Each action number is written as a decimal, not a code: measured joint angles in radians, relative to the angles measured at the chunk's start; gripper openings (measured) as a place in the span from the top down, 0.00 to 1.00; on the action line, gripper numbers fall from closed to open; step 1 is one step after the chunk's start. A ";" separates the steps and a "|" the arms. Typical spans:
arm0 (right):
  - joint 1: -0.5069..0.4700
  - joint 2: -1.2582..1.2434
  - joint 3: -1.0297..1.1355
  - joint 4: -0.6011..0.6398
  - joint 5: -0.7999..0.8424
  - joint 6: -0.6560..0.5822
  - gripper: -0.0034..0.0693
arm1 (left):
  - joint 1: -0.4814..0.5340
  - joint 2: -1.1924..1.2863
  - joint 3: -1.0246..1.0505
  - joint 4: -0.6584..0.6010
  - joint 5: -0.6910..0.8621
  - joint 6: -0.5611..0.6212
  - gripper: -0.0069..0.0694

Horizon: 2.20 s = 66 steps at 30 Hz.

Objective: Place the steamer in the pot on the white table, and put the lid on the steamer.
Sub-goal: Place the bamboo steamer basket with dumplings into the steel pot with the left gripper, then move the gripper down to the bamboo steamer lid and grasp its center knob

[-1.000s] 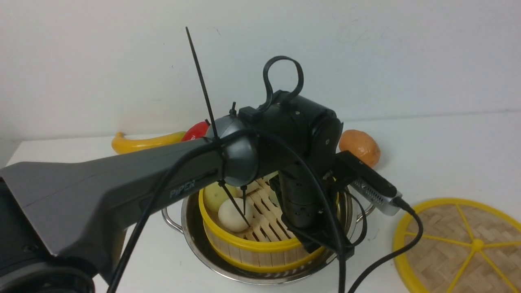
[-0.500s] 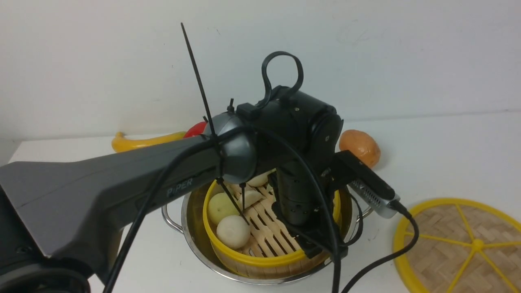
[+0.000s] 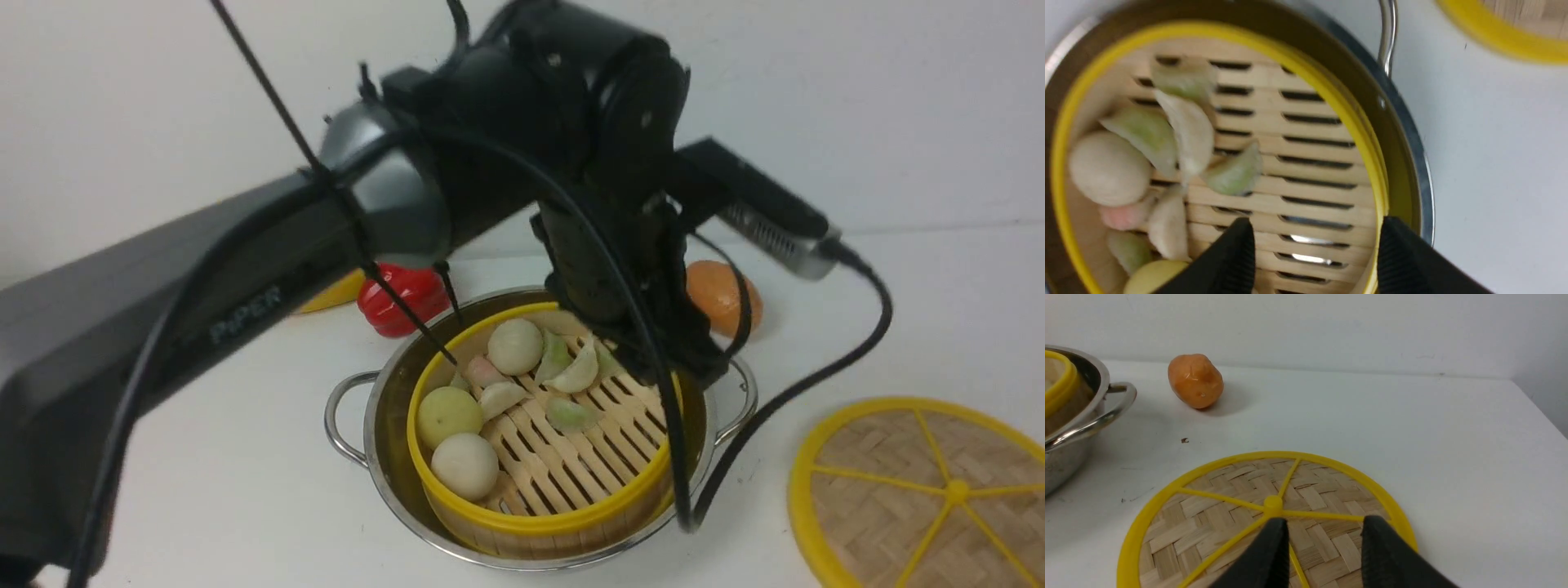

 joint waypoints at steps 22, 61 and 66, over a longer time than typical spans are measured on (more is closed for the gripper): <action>0.000 0.000 0.000 0.000 0.000 0.000 0.62 | 0.000 -0.108 -0.096 0.027 0.026 -0.031 0.41; 0.000 0.000 0.000 0.000 0.000 0.000 0.62 | 0.838 -1.585 1.724 -0.128 -0.885 -0.094 0.41; 0.000 0.000 0.000 0.000 0.000 0.000 0.62 | 0.839 -1.675 1.791 -0.104 -0.876 -0.088 0.41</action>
